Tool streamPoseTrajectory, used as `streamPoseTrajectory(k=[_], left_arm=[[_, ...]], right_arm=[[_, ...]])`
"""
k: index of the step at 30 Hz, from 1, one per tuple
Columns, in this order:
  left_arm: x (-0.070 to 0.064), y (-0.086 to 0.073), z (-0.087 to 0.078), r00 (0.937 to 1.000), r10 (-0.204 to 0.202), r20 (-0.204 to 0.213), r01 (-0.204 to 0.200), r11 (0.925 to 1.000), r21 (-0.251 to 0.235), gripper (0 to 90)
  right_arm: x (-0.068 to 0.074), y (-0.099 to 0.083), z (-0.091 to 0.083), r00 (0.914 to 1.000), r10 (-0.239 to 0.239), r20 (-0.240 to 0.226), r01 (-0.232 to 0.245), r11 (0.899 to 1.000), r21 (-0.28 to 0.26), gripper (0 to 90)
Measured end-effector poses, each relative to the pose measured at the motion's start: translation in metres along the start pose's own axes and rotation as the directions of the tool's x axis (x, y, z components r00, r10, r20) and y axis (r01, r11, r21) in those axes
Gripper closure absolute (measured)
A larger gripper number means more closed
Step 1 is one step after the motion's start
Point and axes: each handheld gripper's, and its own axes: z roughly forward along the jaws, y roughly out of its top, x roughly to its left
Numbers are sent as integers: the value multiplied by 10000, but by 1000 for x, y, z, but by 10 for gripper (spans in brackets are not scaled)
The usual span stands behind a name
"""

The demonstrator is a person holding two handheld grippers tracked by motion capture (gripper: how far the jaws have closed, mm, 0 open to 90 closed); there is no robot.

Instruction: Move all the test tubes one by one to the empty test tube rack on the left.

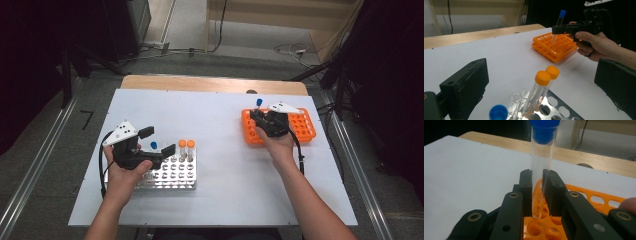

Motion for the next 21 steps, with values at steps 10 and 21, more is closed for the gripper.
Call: streamPoseTrajectory(k=[10, 21], left_arm=[[-22, 5, 10, 9994, 287, 167, -288, 9996, 58, 0], [-44, 3, 20, 9977, 523, 436, -530, 9985, 150, 0]], right_arm=[[20, -4, -36, 9975, -269, -650, 262, 9996, -110, 748], [39, -25, -75, 9883, -584, -1411, 569, 9983, -147, 748]])
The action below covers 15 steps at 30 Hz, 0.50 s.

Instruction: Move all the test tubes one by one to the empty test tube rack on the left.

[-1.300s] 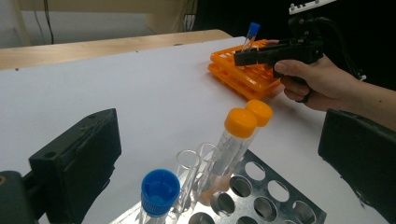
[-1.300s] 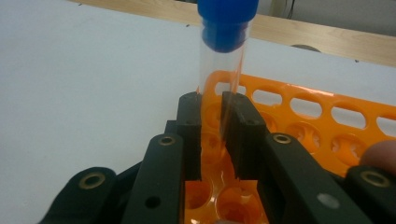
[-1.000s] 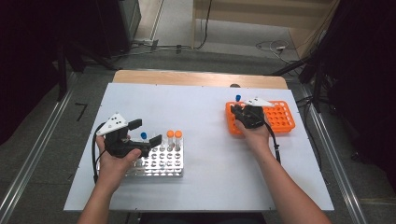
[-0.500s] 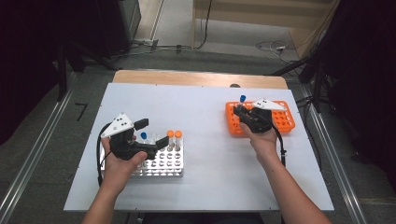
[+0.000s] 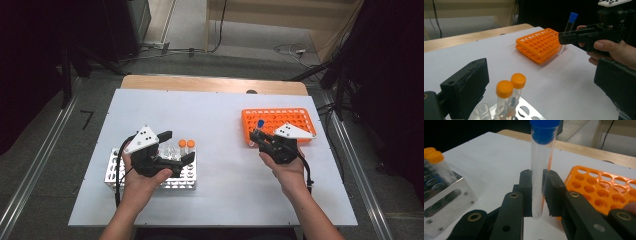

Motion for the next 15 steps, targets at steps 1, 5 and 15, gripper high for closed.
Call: streamPoseTrajectory(k=[1, 5, 15], left_arm=[[-2, 0, 1, 10000, -9, 51, 9, 10000, -4, 0], [-8, -1, 7, 9998, 71, 210, -72, 10000, 43, 0], [-23, -4, 17, 9989, 236, 415, -241, 9996, 132, 5]], right_arm=[[2, -2, -3, 10000, 9, -43, -9, 10000, 4, 748], [8, -8, -14, 9999, 2, -171, 0, 10000, 71, 747], [27, -17, -30, 9953, -110, -965, 130, 9997, 202, 748]])
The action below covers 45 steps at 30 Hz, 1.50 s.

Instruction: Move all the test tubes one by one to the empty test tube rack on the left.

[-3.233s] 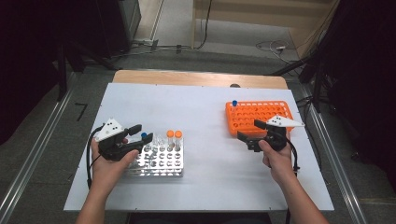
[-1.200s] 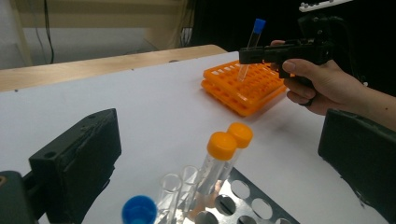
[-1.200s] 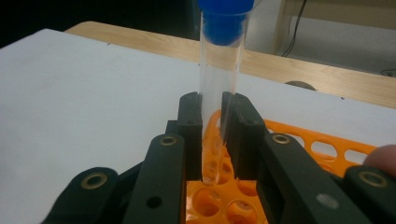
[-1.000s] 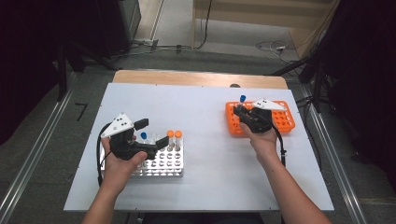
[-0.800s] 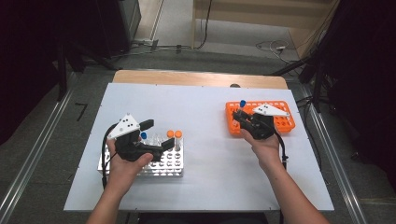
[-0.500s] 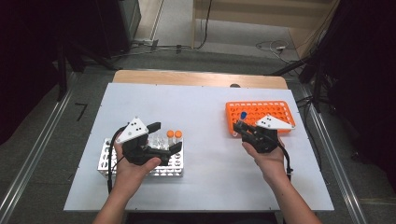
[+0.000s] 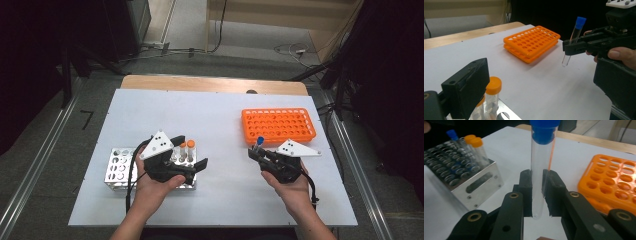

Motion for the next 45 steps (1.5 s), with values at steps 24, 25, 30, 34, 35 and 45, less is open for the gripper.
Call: streamPoseTrajectory(k=[24, 25, 30, 34, 35, 45], left_arm=[[-22, -6, 18, 9831, 335, 1800, -339, 9994, -7, 325], [-23, -7, 19, 9804, 342, 1940, -346, 9994, -14, 349], [-28, -9, 24, 9659, 452, 2550, -497, 9987, 109, 473], [-32, -10, 28, 9600, 614, 2733, -706, 9972, 239, 569], [-33, -11, 28, 9591, 652, 2753, -750, 9969, 251, 595], [-34, -12, 28, 9626, 1013, 2512, -1106, 9936, 233, 758]], right_arm=[[61, -2, 16, 9751, -934, -2013, 1034, 9938, 396, 748], [63, -3, 17, 9743, -938, -2046, 1042, 9937, 406, 747], [71, -4, 20, 9689, -974, -2276, 1108, 9927, 470, 747], [75, -5, 22, 9650, -1064, -2396, 1218, 9913, 502, 747], [76, -5, 22, 9643, -1098, -2409, 1251, 9909, 493, 747], [79, -8, 25, 9618, -1135, -2493, 1312, 9898, 559, 746]])
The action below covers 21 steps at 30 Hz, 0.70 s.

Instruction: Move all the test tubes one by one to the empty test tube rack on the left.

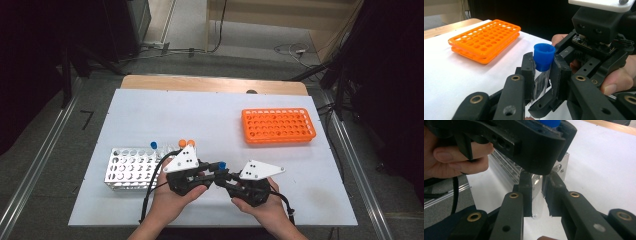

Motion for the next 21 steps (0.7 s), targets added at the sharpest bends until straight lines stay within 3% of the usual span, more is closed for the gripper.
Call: streamPoseTrajectory(k=[7, 16, 21], left_arm=[[1, 1, -4, 9999, 69, -125, -70, 9999, -85, 766], [10, 6, -21, 9984, 44, -565, -65, 9993, -365, 767], [17, 9, -33, 9963, -47, -858, -2, 9984, -564, 767]], right_arm=[[-1, 0, 0, 9999, -129, 99, 129, 9999, -66, 713], [-7, -2, -3, 9996, -210, 205, 214, 9996, -177, 344], [-15, -3, -5, 9987, -82, 500, 90, 9999, -140, 197]])
